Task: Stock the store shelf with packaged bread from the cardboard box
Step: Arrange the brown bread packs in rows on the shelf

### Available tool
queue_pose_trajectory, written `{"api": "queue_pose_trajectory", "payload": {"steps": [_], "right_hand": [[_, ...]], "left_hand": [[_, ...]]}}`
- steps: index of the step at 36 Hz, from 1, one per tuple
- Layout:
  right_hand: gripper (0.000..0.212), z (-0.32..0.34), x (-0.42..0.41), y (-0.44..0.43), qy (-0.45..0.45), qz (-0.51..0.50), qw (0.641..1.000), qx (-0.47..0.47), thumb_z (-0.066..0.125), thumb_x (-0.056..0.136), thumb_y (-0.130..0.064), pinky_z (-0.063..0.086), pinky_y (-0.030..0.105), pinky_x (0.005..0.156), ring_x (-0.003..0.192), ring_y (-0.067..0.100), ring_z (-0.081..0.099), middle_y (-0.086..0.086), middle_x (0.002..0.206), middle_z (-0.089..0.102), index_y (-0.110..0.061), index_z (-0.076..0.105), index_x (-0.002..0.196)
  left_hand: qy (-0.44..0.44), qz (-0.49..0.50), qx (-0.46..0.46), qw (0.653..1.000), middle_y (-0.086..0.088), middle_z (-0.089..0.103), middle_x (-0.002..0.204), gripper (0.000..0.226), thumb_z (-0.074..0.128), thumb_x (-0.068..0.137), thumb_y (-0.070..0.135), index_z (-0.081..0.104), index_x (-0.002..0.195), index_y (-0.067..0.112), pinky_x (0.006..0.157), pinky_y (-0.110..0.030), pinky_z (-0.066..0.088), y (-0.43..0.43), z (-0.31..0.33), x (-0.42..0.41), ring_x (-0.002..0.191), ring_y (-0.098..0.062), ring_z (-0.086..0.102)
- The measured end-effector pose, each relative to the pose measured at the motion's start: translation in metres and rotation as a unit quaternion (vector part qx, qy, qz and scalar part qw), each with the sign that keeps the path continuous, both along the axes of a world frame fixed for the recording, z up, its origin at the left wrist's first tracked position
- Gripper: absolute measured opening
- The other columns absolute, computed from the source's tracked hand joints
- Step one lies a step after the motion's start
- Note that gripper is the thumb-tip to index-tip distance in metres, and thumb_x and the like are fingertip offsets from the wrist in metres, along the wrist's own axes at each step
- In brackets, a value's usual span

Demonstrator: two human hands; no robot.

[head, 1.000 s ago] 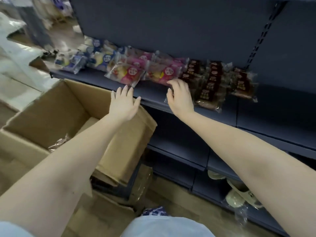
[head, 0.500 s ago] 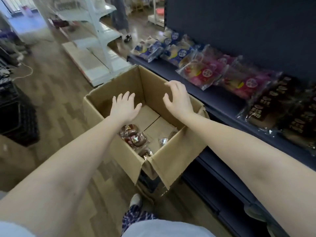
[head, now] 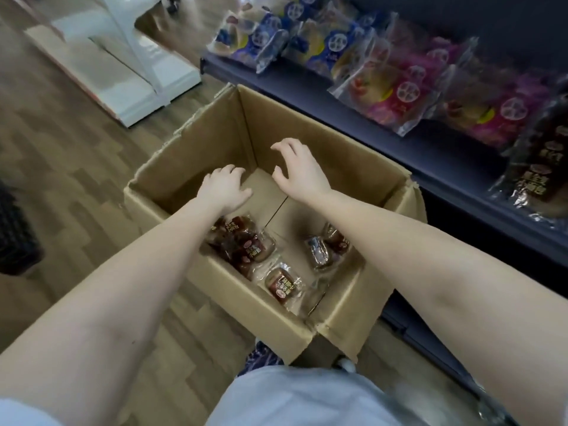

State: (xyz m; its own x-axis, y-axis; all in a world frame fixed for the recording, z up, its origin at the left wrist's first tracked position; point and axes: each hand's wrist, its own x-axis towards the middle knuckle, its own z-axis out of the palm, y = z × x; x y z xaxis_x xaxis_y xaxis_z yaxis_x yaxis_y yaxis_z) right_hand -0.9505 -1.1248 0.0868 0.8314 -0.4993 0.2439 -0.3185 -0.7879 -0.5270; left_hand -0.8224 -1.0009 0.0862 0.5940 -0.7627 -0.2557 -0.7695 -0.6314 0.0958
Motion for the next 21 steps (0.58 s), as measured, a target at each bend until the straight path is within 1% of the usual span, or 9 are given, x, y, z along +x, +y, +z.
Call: {"api": "queue_pose_trajectory", "payload": {"steps": [5, 9, 11, 14, 18, 19, 21], "right_hand": [[0.045, -0.021, 0.028, 0.010, 0.029, -0.016, 0.999, 0.035, 0.048, 0.090, -0.016, 0.040, 0.036, 0.101, 0.124, 0.027, 0.042, 0.009, 0.139, 0.042, -0.011, 0.046, 0.135], [0.047, -0.042, 0.046, 0.022, 0.037, -0.071, 0.991, 0.109, 0.048, 0.089, -0.012, 0.038, 0.039, 0.103, 0.124, 0.029, 0.041, 0.010, 0.139, 0.040, -0.012, 0.044, 0.135], [0.049, -0.053, 0.050, 0.028, 0.042, -0.105, 0.983, 0.147, 0.049, 0.089, -0.011, 0.037, 0.040, 0.104, 0.124, 0.030, 0.040, 0.010, 0.140, 0.038, -0.012, 0.042, 0.137], [0.052, -0.072, 0.052, 0.035, 0.073, -0.125, 0.971, 0.188, 0.051, 0.090, -0.012, 0.035, 0.039, 0.106, 0.127, 0.029, 0.036, 0.010, 0.143, 0.032, -0.012, 0.036, 0.140], [0.055, -0.098, 0.051, 0.038, 0.103, -0.133, 0.962, 0.215, 0.057, 0.090, -0.019, 0.032, 0.040, 0.109, 0.131, 0.028, 0.032, 0.010, 0.143, 0.031, -0.012, 0.035, 0.141], [0.057, -0.103, 0.051, 0.039, 0.110, -0.135, 0.960, 0.219, 0.059, 0.090, -0.020, 0.031, 0.039, 0.110, 0.132, 0.028, 0.032, 0.010, 0.144, 0.031, -0.013, 0.035, 0.141], [0.061, -0.113, 0.051, 0.039, 0.127, -0.131, 0.958, 0.223, 0.062, 0.088, -0.022, 0.028, 0.036, 0.111, 0.133, 0.028, 0.032, 0.011, 0.146, 0.029, -0.014, 0.034, 0.142]], "left_hand": [[0.042, -0.030, 0.059, 0.997, -0.008, 0.036, 0.149, 0.064, 0.053, 0.088, 0.037, 0.036, 0.145, 0.015, 0.108, -0.042, 0.034, -0.010, -0.027, 0.021, 0.133, -0.030, 0.038], [0.085, -0.049, 0.141, 0.985, -0.012, 0.045, 0.142, 0.063, 0.057, 0.089, 0.036, 0.038, 0.144, 0.012, 0.102, -0.039, 0.041, -0.021, -0.038, 0.046, 0.127, -0.030, 0.045], [0.099, -0.052, 0.167, 0.980, -0.013, 0.050, 0.136, 0.060, 0.056, 0.090, 0.032, 0.038, 0.143, 0.013, 0.093, -0.037, 0.048, -0.027, -0.039, 0.056, 0.117, -0.030, 0.053], [0.128, -0.062, 0.203, 0.969, -0.014, 0.051, 0.133, 0.060, 0.056, 0.090, 0.026, 0.036, 0.146, 0.016, 0.079, -0.034, 0.053, -0.034, -0.041, 0.069, 0.102, -0.029, 0.061], [0.141, -0.087, 0.255, 0.953, -0.014, 0.056, 0.124, 0.066, 0.061, 0.087, 0.025, 0.033, 0.147, 0.021, 0.069, -0.036, 0.058, -0.047, -0.052, 0.082, 0.086, -0.028, 0.067], [0.143, -0.095, 0.266, 0.949, -0.015, 0.056, 0.124, 0.068, 0.063, 0.087, 0.026, 0.032, 0.147, 0.023, 0.069, -0.036, 0.059, -0.051, -0.055, 0.083, 0.084, -0.028, 0.066], [0.138, -0.129, 0.276, 0.942, -0.015, 0.054, 0.128, 0.068, 0.063, 0.087, 0.027, 0.031, 0.147, 0.024, 0.076, -0.038, 0.058, -0.058, -0.060, 0.083, 0.089, -0.029, 0.064]]}}
